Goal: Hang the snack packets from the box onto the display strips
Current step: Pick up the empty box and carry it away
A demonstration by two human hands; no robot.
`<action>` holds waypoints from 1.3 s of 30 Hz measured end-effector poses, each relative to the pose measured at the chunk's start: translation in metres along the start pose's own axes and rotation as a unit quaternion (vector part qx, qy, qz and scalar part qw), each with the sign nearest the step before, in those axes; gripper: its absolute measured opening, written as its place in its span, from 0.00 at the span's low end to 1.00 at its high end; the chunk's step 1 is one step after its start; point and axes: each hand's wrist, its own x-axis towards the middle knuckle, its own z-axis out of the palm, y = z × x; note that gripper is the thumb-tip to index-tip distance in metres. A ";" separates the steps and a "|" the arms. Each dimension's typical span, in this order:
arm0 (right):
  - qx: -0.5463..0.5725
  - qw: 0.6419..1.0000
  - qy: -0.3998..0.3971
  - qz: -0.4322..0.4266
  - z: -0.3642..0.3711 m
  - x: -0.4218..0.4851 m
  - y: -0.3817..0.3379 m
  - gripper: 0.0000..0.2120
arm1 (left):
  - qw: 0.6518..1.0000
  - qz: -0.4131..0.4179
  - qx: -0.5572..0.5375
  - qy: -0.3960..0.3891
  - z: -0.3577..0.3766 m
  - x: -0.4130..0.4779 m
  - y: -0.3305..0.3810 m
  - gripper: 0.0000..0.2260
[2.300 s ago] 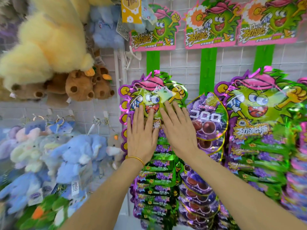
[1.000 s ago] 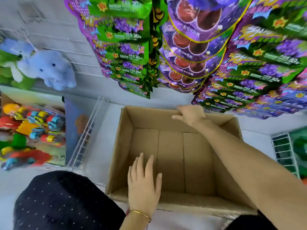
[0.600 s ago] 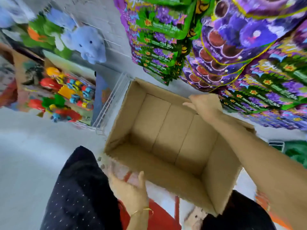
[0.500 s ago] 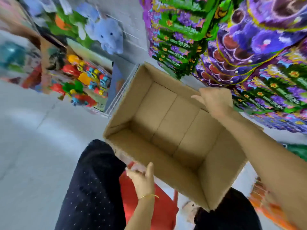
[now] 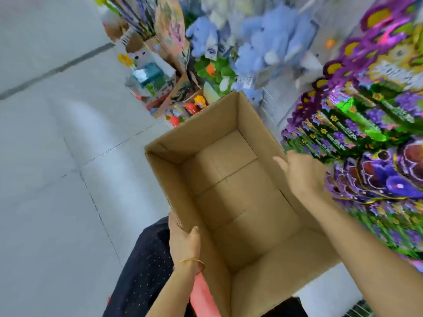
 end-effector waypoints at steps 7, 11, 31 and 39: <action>-0.007 0.990 -0.129 -0.057 -0.050 0.078 -0.146 0.18 | 0.995 -0.008 -0.089 0.045 -0.109 0.086 0.079 0.26; 0.068 0.972 -0.218 -0.060 -0.064 0.142 -0.230 0.21 | 0.994 -0.009 -0.104 0.035 -0.178 0.164 0.145 0.27; 0.151 0.967 -0.113 -0.170 -0.190 0.396 -0.641 0.14 | 0.987 0.066 -0.065 0.132 -0.463 0.394 0.451 0.19; 0.144 0.964 -0.122 -0.185 -0.195 0.575 -0.797 0.14 | 0.984 0.046 -0.080 0.150 -0.520 0.562 0.599 0.18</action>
